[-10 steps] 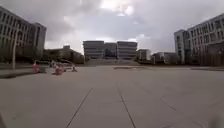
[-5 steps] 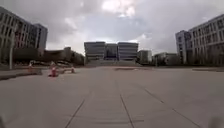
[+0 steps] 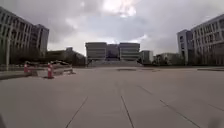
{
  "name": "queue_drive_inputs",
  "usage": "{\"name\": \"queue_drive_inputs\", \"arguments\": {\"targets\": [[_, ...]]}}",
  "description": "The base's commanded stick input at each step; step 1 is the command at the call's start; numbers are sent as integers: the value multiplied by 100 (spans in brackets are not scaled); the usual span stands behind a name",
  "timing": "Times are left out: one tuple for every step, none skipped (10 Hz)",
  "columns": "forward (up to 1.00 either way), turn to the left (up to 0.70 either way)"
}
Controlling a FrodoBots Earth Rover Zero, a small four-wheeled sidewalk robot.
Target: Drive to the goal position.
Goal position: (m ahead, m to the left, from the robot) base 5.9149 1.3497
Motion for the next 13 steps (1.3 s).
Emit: {"name": "queue_drive_inputs", "arguments": {"targets": [[100,0],[100,0],[100,0],[100,0],[100,0],[100,0],[100,0],[100,0],[100,0],[100,0],[100,0],[100,0],[100,0]]}}
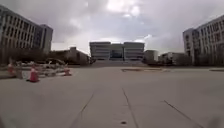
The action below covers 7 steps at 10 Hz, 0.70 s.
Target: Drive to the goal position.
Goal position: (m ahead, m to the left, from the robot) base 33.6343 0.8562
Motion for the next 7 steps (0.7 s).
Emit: {"name": "queue_drive_inputs", "arguments": {"targets": [[100,0],[100,0],[100,0],[100,0],[100,0],[100,-10],[100,-19]]}}
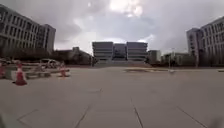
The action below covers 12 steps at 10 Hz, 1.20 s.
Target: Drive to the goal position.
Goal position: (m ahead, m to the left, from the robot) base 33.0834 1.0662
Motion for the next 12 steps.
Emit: {"name": "queue_drive_inputs", "arguments": {"targets": [[100,-18],[100,-19],[100,-17],[100,-13],[100,-4],[100,0],[100,0],[100,0],[100,0],[100,0],[100,0],[100,0]]}}
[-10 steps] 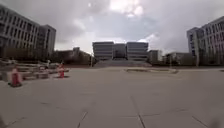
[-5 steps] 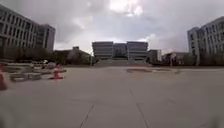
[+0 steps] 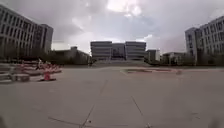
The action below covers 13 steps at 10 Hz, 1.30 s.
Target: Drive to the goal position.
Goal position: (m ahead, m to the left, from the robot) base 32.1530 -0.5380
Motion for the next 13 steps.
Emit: {"name": "queue_drive_inputs", "arguments": {"targets": [[100,0],[100,0],[100,0],[100,0],[100,0],[100,0],[100,0],[100,0],[100,-14],[100,-16],[100,-6],[100,-6],[100,-16]]}}
